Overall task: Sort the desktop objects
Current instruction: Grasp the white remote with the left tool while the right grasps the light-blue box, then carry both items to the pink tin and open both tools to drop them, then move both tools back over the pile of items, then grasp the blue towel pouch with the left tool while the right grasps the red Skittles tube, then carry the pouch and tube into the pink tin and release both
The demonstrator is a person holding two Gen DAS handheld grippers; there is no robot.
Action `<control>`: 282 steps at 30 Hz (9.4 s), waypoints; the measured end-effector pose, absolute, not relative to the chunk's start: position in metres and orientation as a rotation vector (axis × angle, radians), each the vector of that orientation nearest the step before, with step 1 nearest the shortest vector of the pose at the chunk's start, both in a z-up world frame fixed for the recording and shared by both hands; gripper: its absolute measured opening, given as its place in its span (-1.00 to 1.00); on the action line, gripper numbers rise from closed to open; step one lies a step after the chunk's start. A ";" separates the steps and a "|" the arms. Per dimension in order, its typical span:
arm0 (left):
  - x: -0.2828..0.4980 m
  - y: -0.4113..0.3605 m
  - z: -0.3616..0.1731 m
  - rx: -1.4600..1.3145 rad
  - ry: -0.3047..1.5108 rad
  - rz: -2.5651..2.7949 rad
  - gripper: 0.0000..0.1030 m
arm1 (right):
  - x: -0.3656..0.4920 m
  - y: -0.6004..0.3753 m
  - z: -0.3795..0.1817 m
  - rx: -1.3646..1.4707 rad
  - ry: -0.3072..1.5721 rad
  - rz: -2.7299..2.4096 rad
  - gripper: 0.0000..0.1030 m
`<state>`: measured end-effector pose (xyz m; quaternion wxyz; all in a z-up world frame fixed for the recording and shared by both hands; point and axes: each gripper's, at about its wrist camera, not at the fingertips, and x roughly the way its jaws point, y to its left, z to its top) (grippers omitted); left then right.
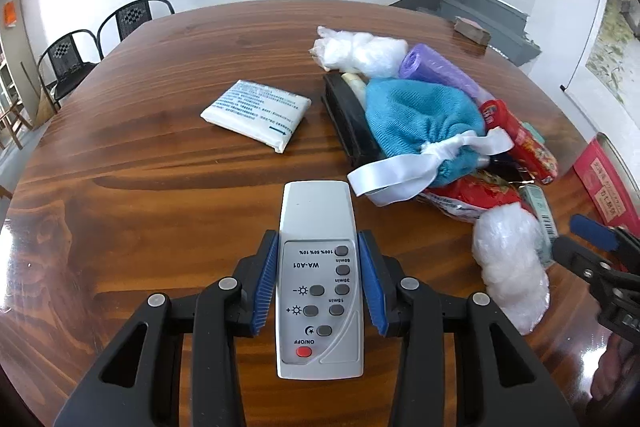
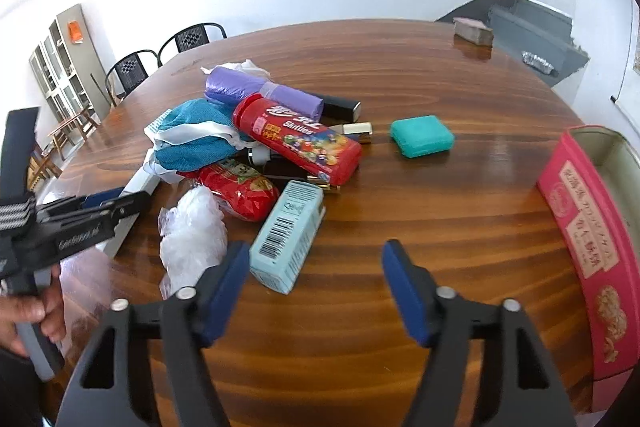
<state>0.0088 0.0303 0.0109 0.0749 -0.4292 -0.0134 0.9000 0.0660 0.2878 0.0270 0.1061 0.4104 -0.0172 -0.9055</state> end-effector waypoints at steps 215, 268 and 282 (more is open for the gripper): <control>-0.019 0.105 0.093 -0.976 0.133 2.565 -0.07 | 0.048 0.309 0.035 1.083 -0.067 -2.649 0.60; 0.029 0.253 0.131 -0.812 0.076 2.339 -0.07 | 0.135 0.468 0.093 0.794 -0.458 -3.135 -0.27; 0.031 0.350 0.137 -0.802 0.108 2.185 -0.07 | 0.159 0.535 0.084 0.794 -0.572 -3.250 -0.27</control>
